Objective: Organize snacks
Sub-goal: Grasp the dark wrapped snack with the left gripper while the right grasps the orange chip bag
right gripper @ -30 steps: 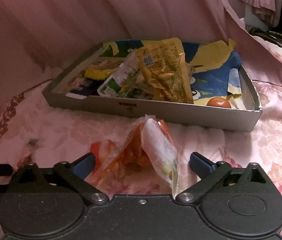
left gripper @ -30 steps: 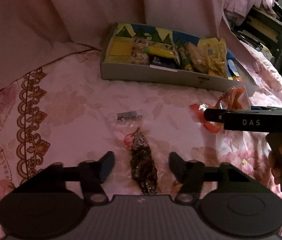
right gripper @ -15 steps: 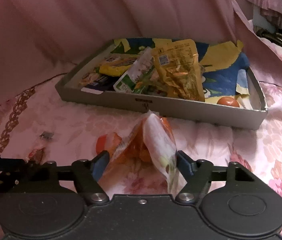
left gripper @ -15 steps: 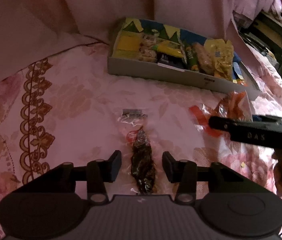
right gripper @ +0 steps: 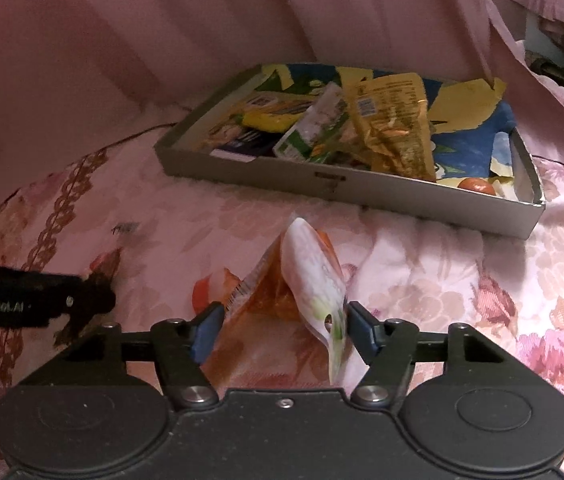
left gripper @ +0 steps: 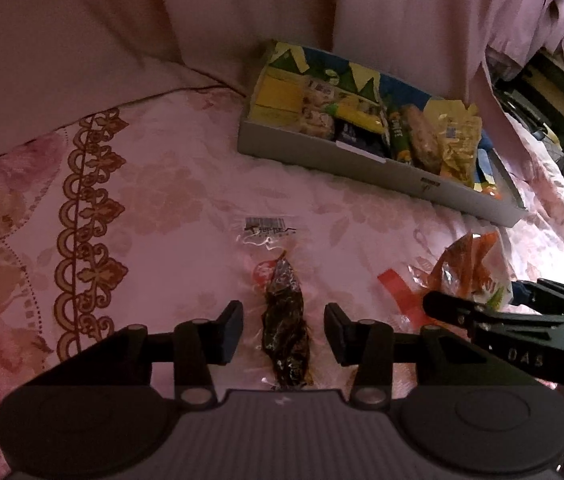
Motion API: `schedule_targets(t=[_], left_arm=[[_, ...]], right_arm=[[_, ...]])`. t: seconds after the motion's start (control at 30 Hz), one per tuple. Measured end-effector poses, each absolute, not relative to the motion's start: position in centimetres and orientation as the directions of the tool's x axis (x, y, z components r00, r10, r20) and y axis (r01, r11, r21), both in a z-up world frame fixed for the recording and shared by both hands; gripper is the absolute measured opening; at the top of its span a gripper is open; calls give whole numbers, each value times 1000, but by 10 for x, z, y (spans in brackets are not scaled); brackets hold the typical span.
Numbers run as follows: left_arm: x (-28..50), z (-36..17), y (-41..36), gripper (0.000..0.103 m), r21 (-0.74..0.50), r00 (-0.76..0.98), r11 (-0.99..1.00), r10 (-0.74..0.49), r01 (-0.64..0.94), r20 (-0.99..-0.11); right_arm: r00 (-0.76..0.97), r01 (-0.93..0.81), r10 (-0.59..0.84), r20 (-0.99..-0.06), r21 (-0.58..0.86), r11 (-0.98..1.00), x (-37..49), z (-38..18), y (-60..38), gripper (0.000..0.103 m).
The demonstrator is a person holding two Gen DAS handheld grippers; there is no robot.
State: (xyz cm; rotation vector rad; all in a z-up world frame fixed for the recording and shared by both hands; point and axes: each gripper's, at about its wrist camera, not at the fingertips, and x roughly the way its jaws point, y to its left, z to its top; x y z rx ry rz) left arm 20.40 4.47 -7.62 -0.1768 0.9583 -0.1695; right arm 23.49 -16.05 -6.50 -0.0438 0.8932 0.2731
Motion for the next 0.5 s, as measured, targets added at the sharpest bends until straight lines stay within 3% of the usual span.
schedule_targets(t=[0.5], left_arm=[[196,-57,49,48,-283,639,956,-262,72,-723]], right_arm=[[620,-260,223,-753,72,963,217,-58,-159,65]])
